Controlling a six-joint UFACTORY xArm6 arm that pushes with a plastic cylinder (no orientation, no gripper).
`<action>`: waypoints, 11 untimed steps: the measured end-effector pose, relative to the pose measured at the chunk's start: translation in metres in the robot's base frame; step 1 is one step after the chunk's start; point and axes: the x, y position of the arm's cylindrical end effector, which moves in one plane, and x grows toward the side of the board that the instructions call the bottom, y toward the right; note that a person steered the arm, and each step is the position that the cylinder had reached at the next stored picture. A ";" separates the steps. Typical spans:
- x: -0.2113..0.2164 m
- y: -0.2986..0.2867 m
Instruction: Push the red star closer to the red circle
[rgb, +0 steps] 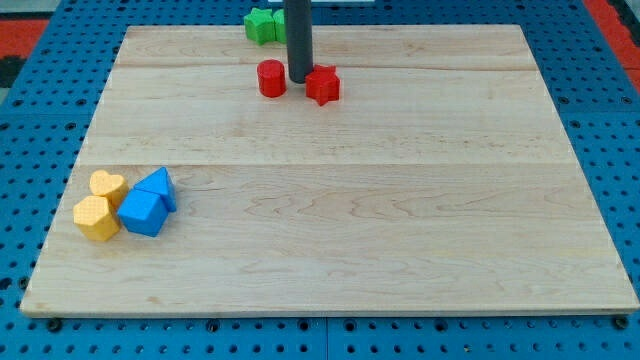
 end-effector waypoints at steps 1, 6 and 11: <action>-0.001 0.043; 0.042 0.096; 0.044 -0.022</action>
